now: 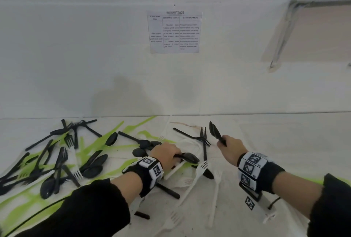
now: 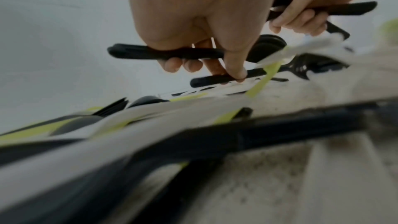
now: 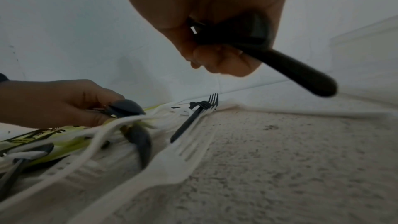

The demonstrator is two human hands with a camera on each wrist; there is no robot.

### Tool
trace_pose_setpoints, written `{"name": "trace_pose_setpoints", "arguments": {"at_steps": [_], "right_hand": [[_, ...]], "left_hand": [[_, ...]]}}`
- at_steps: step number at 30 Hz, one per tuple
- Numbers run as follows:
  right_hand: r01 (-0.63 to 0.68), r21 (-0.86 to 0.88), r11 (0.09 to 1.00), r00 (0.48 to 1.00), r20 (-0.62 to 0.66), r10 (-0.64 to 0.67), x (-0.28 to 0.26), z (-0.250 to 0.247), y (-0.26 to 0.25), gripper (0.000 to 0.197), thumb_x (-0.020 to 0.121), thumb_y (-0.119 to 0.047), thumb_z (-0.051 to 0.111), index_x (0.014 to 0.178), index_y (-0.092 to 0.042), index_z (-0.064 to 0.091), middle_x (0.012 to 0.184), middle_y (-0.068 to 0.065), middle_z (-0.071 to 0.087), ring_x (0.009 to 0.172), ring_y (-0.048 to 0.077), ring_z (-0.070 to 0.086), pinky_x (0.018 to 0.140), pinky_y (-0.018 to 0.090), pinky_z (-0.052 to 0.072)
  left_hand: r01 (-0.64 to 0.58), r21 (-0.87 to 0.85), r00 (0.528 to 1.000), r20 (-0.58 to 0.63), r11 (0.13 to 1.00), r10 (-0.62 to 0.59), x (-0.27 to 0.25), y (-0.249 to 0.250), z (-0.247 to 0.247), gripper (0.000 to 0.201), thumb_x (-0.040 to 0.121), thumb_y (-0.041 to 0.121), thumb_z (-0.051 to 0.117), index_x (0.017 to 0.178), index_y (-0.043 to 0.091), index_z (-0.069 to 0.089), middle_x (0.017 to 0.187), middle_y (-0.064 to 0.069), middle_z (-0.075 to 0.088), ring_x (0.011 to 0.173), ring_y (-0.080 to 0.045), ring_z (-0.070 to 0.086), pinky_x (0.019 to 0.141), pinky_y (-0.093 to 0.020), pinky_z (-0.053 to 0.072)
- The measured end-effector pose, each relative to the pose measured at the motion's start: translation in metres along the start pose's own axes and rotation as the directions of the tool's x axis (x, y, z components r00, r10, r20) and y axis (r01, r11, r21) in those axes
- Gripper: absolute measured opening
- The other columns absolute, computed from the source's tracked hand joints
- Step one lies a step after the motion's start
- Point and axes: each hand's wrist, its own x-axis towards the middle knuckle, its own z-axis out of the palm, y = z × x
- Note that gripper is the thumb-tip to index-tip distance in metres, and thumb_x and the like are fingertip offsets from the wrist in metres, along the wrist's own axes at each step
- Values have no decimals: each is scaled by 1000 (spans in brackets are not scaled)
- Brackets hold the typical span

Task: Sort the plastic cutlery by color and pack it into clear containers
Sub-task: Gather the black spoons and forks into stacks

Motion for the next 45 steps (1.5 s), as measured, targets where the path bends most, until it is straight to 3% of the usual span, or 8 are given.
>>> {"name": "trace_pose_setpoints", "arguments": {"at_steps": [6, 12, 18, 23, 28, 34, 41, 45], "right_hand": [[111, 55, 992, 994, -10, -110, -8, 0, -34, 19, 97, -24, 42, 99, -10, 55, 83, 7, 57, 81, 26, 53, 60, 25, 34], [208, 21, 978, 973, 96, -209, -17, 13, -79, 16, 92, -25, 47, 78, -17, 49, 67, -3, 49, 78, 21, 48, 64, 24, 33], [171, 42, 984, 952, 249, -176, -24, 37, -104, 18, 89, -24, 48, 75, -13, 46, 61, 1, 41, 52, 16, 39, 49, 25, 32], [195, 154, 969, 916, 323, -236, -35, 52, -113, 29, 91, -38, 48, 73, -15, 53, 68, 0, 58, 51, 16, 44, 51, 25, 38], [185, 339, 922, 940, 211, -266, -39, 67, -119, 17, 82, -22, 62, 71, -13, 52, 62, 1, 52, 57, 18, 48, 58, 30, 41], [225, 400, 889, 961, 57, -269, -48, 73, -122, 8, 88, -18, 54, 95, -14, 55, 82, 3, 64, 83, 24, 59, 74, 32, 46], [318, 294, 902, 903, 195, -382, -63, 92, -127, 26, 89, -15, 50, 113, -8, 57, 107, 11, 63, 101, 27, 60, 89, 34, 48], [278, 267, 923, 924, 188, -333, -65, 101, -136, 36, 90, -15, 43, 124, -6, 54, 125, 14, 51, 109, 24, 52, 96, 32, 42]], "left_hand": [[224, -265, 928, -234, 938, -288, -26, -12, -10, 25, 94, 32, 46, 94, 13, 61, 100, -9, 64, 98, -29, 58, 82, -38, 48], [430, -608, 808, -69, 667, -585, -52, -11, -12, 24, 94, 28, 42, 91, 9, 56, 103, -17, 63, 100, -35, 58, 82, -36, 47], [482, -574, 788, -48, 663, -614, -86, 5, -24, 26, 95, 28, 39, 98, 9, 56, 99, -13, 59, 92, -29, 55, 74, -30, 40], [303, -932, 794, 130, 201, -594, -93, 12, -18, 14, 94, 18, 37, 82, 15, 44, 63, -2, 39, 47, -16, 32, 44, -21, 25], [251, -966, 826, 181, 61, -533, -97, 17, -16, 12, 95, 19, 38, 89, 17, 49, 62, 1, 34, 35, -9, 26, 40, -16, 19], [76, -954, 690, 259, -289, -676, -90, 9, -8, 23, 97, 12, 29, 87, 11, 49, 65, -2, 38, 48, -13, 32, 40, -19, 29], [-28, -933, 761, 213, -359, -613, -83, 7, -6, 31, 102, 17, 30, 117, 3, 54, 110, -19, 60, 92, -29, 59, 63, -35, 49], [-21, -962, 750, 165, -272, -641, -81, 0, 2, 30, 100, 16, 35, 106, 4, 61, 110, -24, 63, 106, -39, 59, 83, -49, 52]]}}
